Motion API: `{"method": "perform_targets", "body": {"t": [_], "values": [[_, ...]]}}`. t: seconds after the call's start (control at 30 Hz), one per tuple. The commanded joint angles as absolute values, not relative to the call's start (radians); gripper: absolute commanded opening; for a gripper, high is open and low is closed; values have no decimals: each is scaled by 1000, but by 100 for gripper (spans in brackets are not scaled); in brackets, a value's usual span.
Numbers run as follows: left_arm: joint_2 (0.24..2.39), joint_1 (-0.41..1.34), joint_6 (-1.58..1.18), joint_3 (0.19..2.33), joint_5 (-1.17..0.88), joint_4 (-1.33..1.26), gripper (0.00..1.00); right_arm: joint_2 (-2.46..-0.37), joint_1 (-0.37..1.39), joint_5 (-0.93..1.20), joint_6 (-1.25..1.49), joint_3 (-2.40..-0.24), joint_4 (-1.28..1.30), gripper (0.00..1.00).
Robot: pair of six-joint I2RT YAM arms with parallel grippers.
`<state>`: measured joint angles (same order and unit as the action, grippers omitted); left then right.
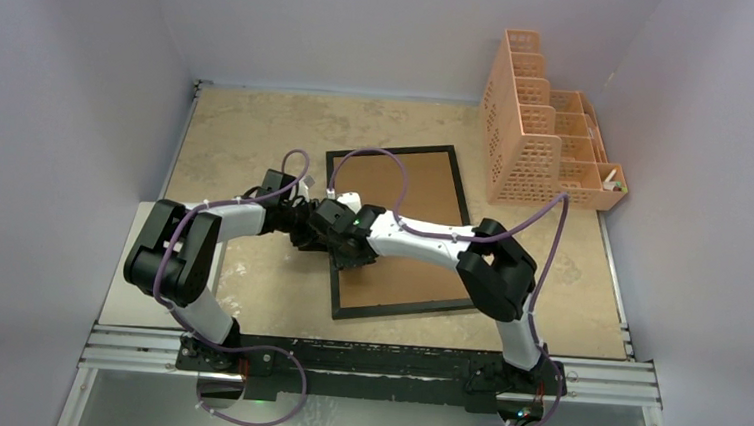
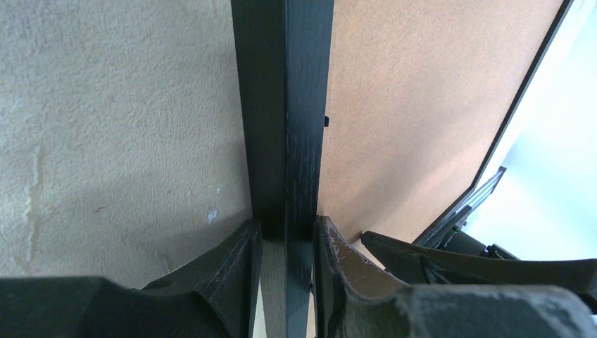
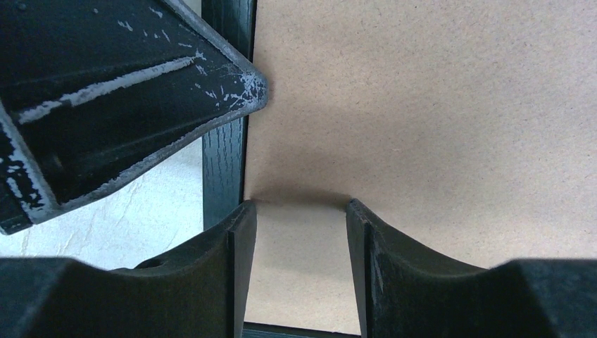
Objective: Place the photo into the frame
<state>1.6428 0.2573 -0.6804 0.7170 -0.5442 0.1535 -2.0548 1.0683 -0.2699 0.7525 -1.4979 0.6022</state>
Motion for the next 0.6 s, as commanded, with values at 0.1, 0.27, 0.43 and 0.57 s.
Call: {"method": "perform_targets", "body": {"t": [0.1,0.27,0.43,0.57], "values": [[1708,256,-622,632,-342,360,0,-2316,1098,-278,770,-1378,678,51],[1707,255,-621,633,-345,362,0,-2294,1100,-288,800,-1384,681,50],[1701,252,-618,643,-352,370,0,-2116,1093,-326,850,-1420,663,51],[1668,241,-613,656,-386,367,0,-1965,1067,-366,863,-1441,597,52]]}}
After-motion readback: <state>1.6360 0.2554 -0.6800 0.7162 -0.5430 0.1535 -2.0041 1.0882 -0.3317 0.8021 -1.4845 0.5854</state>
